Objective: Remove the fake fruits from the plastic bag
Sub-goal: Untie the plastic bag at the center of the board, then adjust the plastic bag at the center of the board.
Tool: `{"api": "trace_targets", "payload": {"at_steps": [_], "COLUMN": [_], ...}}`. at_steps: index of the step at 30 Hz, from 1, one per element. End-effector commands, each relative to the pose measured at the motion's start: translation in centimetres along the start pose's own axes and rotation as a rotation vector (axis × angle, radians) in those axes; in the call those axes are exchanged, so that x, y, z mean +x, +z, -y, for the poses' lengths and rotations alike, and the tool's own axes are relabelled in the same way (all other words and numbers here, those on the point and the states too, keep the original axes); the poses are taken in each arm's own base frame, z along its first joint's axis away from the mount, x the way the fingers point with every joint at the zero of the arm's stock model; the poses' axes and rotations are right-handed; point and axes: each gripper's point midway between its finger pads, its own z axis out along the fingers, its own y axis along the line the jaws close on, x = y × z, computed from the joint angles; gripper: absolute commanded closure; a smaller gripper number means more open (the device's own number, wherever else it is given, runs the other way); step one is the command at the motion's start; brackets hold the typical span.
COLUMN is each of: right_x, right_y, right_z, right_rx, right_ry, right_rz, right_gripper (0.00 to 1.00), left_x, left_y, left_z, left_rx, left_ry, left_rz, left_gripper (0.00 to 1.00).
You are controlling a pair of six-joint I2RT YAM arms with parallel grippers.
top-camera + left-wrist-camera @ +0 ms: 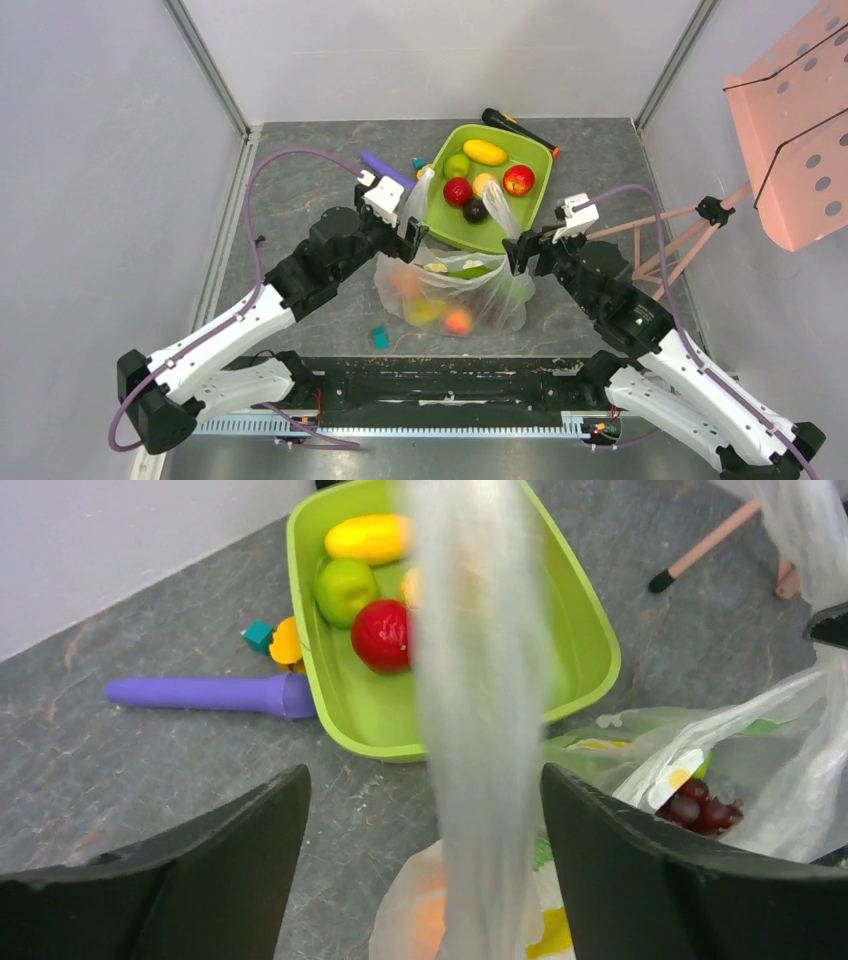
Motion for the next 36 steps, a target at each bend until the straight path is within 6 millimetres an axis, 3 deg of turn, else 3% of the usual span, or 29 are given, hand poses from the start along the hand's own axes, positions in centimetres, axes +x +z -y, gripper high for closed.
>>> {"api": "trace_targets", "payload": {"at_steps": [1,4,8,11,13,18,21,25,28,36], "right_x": [-6.2,-8.7,-10.0,-10.3,-10.4,-9.6,-7.4,-3.0,-0.3,3.5], "right_y": [-1.7,-2.7,-3.7,-3.8,-3.5,-3.4,-3.0,-1.0,0.0,0.6], "right_z": [-1.3,-4.1,-8.3,-10.1,-10.8,-14.3,-16.7,-16.8,-15.0,-10.7], "right_rx": [-0.068,-0.211,-0.436,-0.515,-0.526,-0.566,-0.529,-0.418,-0.304,-0.086], "right_ry": [-0.015,-0.050,-0.059,-0.031,-0.018,-0.023,-0.085,-0.136,-0.150,-0.191], "right_rz": [0.112,0.107,0.065,0.037,0.029,-0.023,-0.094,-0.228,-0.294,-0.372], "right_gripper": [0.09,0.10,0.25,0.39,0.48,0.68,0.75,0.88,0.91,0.94], "left_x": [-6.4,-9.1,-11.4,-12.1,-12.5,-12.9,-11.6,-9.1,-7.9,-5.6], "left_y": [-2.4,-4.0,-6.3,-7.8,-8.6,-9.0,-7.7,-6.0,-5.6,-4.6], "left_z": [-1.4,-2.0,-2.2,-2.1,-2.1,0.4,2.6,3.9,4.7,8.5], "left_rx": [-0.061,-0.083,-0.071,-0.060,-0.053,0.063,0.153,0.166,0.181,0.250], "left_ry": [-0.089,-0.108,-0.109,-0.141,-0.186,-0.327,-0.379,-0.417,-0.429,-0.410], "left_rz": [0.168,0.191,0.210,0.203,0.211,0.174,0.101,0.013,-0.014,-0.096], "left_gripper": [0.07,0.07,0.12,0.20,0.33,0.94,0.98,0.98,0.98,0.98]}}
